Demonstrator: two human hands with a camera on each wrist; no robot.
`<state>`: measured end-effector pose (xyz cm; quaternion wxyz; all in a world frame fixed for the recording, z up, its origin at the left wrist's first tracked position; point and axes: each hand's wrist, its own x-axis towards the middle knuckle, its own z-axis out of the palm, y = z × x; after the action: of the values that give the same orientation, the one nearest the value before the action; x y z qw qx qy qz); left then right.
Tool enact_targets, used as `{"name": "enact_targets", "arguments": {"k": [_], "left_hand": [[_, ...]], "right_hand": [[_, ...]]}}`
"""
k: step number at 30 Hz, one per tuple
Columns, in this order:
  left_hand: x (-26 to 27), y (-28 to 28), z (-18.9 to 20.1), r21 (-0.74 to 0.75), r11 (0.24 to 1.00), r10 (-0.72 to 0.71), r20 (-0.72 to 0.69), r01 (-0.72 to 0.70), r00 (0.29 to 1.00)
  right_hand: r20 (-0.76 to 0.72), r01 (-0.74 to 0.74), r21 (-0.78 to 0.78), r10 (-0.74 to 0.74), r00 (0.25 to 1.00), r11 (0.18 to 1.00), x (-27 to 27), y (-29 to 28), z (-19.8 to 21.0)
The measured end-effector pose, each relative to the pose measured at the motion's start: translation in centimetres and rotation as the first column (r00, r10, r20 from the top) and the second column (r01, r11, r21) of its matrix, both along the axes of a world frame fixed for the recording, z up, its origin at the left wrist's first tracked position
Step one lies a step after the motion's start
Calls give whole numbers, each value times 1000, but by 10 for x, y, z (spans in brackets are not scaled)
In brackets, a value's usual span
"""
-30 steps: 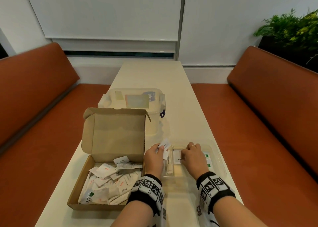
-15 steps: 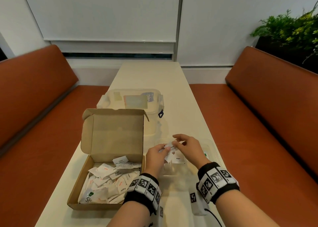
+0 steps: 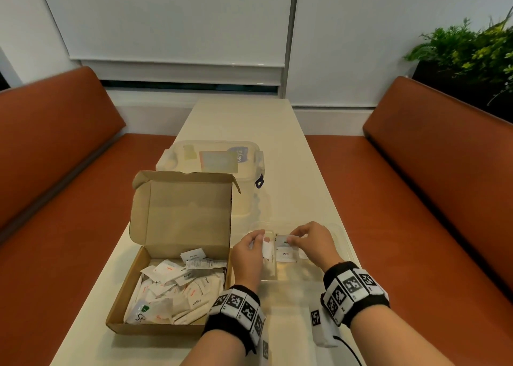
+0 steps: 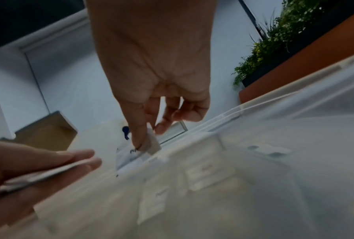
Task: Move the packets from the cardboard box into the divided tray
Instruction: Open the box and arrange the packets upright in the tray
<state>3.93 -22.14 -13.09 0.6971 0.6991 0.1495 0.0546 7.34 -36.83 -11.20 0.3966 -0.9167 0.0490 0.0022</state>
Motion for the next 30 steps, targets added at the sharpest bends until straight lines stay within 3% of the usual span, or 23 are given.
{"name": "enact_targets", "arguments": {"k": [8, 18, 30], "left_hand": [[2, 4, -13, -10, 999, 43, -17, -43, 999], [3, 4, -15, 98, 995, 17, -17, -15, 1000], [0, 5, -10, 104, 994, -18, -19, 20, 1000]], "right_hand": [[-23, 67, -244, -74, 997, 968, -5, 9, -33], [85, -39, -432, 84, 993, 901, -8, 17, -32], [48, -57, -461, 89, 995, 886, -7, 17, -36]]}}
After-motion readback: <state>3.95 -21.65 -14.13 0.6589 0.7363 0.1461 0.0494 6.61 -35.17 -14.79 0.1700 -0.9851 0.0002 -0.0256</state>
